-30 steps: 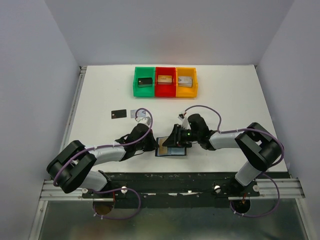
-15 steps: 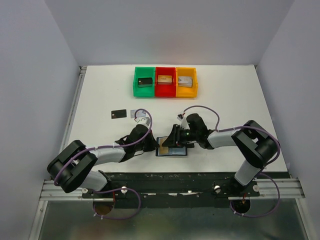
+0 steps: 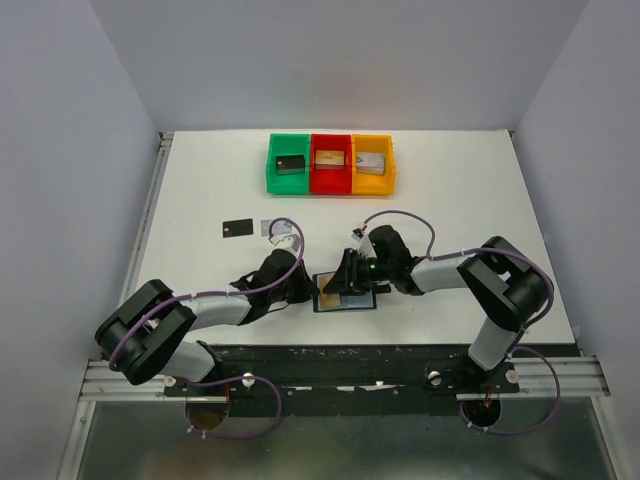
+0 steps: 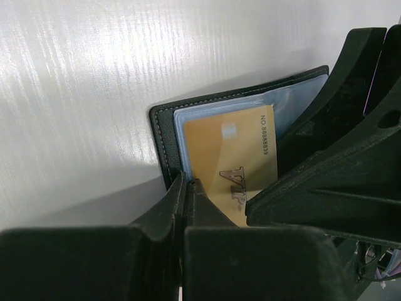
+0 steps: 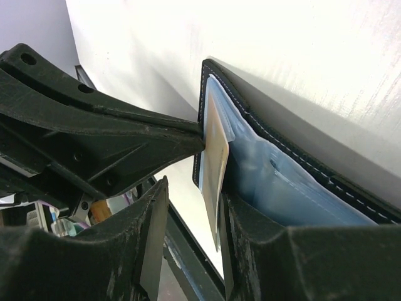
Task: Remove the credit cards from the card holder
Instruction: Remove the credit card from the card holder.
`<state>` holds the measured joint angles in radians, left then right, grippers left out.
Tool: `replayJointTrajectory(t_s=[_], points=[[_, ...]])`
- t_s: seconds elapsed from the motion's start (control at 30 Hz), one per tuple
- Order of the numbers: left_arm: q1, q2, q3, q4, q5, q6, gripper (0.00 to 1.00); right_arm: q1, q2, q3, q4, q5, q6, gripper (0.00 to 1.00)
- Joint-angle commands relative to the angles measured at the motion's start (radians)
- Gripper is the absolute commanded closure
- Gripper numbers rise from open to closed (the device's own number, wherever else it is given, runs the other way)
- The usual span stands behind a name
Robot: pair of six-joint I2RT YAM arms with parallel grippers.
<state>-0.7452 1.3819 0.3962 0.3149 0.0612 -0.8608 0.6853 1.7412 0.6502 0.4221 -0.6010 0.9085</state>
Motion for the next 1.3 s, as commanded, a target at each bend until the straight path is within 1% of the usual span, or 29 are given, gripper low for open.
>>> replayJointTrajectory(t_s=[0.0,0.33,1.27], points=[[-0.013,0.028,-0.023,-0.043,0.032,-0.001,1.0,0.005,0.014,0.023,-0.037,-0.017,-0.036,0.56],[-0.013,0.055,-0.023,-0.069,0.008,-0.015,1.0,0.005,-0.063,0.046,-0.184,0.023,-0.109,0.58],[-0.01,0.074,-0.045,-0.092,-0.031,-0.038,1.0,0.003,-0.163,0.019,-0.253,0.058,-0.129,0.63]])
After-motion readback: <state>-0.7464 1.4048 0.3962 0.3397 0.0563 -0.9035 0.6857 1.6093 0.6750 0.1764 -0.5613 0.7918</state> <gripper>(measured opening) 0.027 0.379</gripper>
